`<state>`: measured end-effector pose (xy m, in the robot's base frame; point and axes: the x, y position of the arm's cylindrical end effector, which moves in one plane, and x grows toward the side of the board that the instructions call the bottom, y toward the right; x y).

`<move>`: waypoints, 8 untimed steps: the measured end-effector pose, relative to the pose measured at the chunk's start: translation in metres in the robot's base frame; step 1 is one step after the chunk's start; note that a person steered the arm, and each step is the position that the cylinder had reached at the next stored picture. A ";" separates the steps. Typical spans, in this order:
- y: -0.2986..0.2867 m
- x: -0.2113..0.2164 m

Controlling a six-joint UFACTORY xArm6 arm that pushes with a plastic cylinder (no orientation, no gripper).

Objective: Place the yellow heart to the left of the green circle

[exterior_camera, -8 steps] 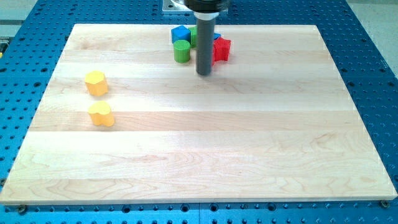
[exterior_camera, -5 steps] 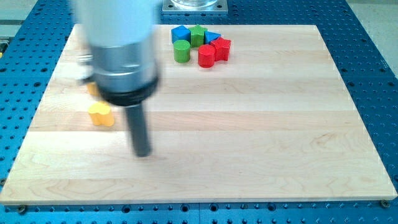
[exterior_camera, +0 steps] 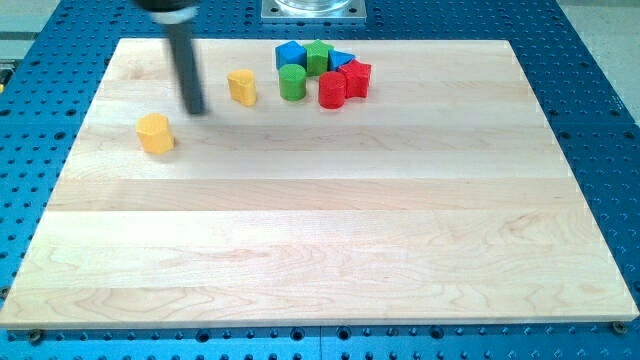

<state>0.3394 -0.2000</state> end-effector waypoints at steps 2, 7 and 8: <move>0.133 -0.014; 0.081 0.034; -0.003 0.073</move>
